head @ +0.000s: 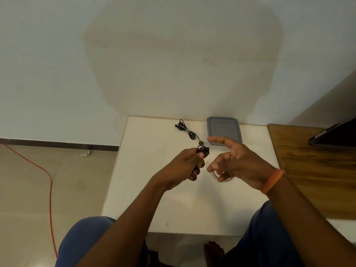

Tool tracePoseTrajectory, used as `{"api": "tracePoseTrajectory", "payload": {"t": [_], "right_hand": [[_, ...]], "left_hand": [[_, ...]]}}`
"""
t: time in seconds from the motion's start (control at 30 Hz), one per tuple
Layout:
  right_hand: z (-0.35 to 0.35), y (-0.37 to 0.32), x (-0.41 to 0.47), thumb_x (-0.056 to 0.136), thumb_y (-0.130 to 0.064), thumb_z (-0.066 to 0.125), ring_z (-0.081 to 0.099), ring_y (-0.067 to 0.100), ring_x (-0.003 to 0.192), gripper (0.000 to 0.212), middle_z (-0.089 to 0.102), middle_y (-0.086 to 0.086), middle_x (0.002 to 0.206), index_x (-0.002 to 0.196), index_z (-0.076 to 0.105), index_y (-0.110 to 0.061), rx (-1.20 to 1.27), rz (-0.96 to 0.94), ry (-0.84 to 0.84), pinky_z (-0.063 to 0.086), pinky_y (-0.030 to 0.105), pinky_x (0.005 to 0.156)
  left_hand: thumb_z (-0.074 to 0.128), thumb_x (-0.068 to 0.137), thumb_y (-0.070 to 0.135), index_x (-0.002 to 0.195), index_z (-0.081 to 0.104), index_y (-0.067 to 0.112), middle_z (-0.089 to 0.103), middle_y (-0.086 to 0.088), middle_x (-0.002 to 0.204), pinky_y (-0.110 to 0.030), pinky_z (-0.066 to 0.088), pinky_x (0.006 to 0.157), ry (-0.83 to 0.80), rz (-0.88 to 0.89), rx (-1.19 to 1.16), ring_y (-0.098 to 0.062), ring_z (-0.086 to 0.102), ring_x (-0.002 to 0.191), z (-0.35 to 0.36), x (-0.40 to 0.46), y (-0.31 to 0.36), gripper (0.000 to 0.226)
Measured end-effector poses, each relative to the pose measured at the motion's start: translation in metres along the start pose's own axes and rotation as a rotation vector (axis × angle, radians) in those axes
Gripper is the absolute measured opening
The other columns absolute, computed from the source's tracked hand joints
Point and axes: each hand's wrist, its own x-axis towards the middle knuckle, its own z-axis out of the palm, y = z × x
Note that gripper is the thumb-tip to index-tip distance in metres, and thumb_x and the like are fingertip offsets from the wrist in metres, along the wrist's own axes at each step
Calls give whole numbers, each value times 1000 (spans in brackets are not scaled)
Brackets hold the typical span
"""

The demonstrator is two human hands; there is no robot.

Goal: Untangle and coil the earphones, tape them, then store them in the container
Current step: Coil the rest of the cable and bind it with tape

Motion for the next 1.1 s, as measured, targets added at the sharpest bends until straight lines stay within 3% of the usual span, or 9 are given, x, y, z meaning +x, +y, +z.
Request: {"api": "tracePoseTrajectory", "payload": {"t": [0.07,0.17,0.3,0.67,0.77,0.83,0.97,1.03,1.1], "right_hand": [[-6,-3,-2,76,-4,76,70,35,85,94,74,16,87,145,24,-41,-216,-40,-87,58,39,72],[1,6,-1,78,-7,77,72,17,74,115,75,4,81,146,-5,-50,-620,-72,-190,53,16,78],[29,25,7,79,-13,77,67,10,68,128,62,-12,74,124,-33,-63,-974,-49,-139,46,9,63],[37,33,12,86,-13,69,63,10,64,124,54,-11,71,122,-40,-61,-1134,-237,49,57,25,68],[37,36,17,93,-16,59,60,10,67,101,52,-8,71,143,-24,-44,-1127,-201,113,56,27,69],[40,35,18,98,-21,48,62,15,77,61,61,0,86,149,15,-28,-1165,-190,172,56,31,75],[45,26,19,102,-24,33,49,12,69,26,56,2,84,120,47,-12,-1296,-70,310,39,18,61],[47,23,22,102,-31,29,40,11,56,37,47,0,65,83,54,-12,-1083,-1,419,31,21,53],[44,24,26,101,-33,29,43,14,56,46,48,2,59,64,49,-15,-972,68,501,32,27,54]], "left_hand": [[38,105,22,126,51,-1,41,3,71,-22,31,54,-81,-60,-27,-9,35,58,-1,-2,4,33],[36,103,16,114,54,6,39,4,68,-25,27,55,-180,-110,-5,-10,32,56,1,-5,9,23],[35,97,11,85,46,11,35,1,63,-26,25,53,-177,-123,28,-12,29,54,3,-5,11,17],[34,97,12,70,47,15,30,-2,64,-25,23,50,-261,-176,-236,-13,24,54,-2,-7,13,29],[32,92,12,72,40,16,32,0,61,-24,22,49,-309,-227,-303,-11,26,51,1,-6,9,22],[31,90,13,67,37,16,35,2,59,-24,22,50,-305,-273,-322,-10,29,49,4,-5,7,23],[32,91,5,84,48,13,36,-1,64,-26,23,51,-273,-219,-367,-12,30,52,5,-6,13,19],[36,97,5,104,51,12,40,-2,67,-27,28,53,-247,-188,-280,-13,33,56,4,-6,14,19],[40,101,12,127,47,14,47,-1,71,-26,39,56,-205,-169,-108,-13,40,60,4,-6,12,27]]}}
